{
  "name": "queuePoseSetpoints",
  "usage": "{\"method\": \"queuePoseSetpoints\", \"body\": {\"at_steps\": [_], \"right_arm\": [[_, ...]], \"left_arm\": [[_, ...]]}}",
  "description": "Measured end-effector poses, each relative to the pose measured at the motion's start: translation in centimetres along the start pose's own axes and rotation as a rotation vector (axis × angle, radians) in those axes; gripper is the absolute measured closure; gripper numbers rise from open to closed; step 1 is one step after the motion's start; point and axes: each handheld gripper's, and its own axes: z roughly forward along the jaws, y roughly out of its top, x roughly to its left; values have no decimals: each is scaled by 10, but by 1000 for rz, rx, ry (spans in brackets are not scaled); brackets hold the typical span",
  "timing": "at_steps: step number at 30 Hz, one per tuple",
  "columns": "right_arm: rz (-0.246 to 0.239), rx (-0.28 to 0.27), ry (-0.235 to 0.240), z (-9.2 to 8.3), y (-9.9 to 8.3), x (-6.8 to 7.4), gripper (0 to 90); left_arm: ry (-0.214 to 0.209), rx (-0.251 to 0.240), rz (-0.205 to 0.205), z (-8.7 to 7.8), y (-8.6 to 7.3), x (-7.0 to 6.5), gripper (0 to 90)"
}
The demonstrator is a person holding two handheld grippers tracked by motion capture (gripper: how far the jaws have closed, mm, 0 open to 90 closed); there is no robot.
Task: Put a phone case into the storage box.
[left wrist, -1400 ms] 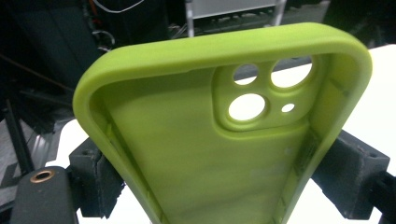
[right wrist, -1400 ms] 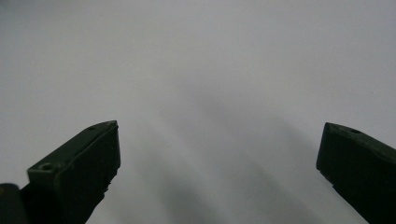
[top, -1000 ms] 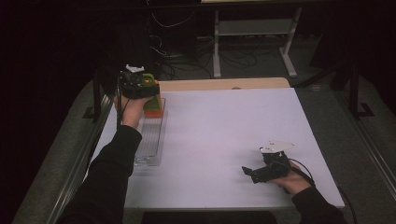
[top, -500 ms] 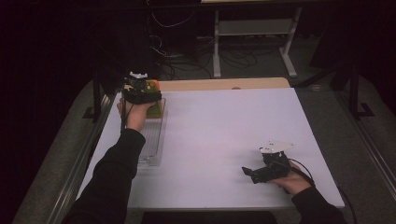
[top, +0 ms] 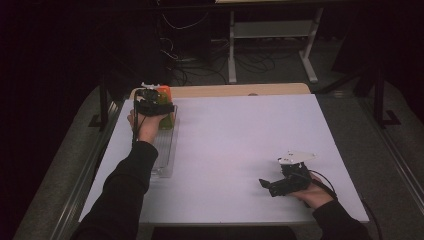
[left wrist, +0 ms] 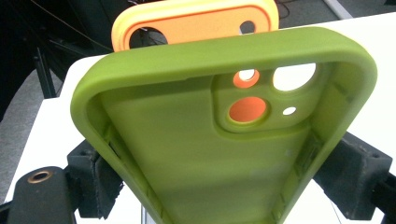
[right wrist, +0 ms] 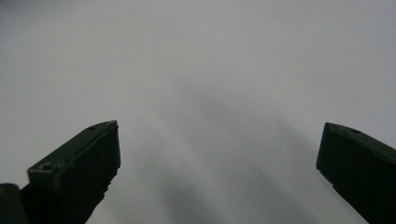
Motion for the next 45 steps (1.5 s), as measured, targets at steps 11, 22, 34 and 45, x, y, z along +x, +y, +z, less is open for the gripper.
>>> {"method": "queuePoseSetpoints", "body": {"at_steps": [11,22,34,45], "right_arm": [[-2,1,-1,0,0,0,0],[-2,4,1,0,0,1,0],[-5,5,-1,0,0,1,0],[-2,6,-2,0,0,1,0]], "left_arm": [[15,-6,1,5,-4,0,122],[-16,-29,-31,7,-4,5,35],[-73,-33,-7,-5,-2,14,4],[-233,-24,56,-29,-3,24,4]]}}
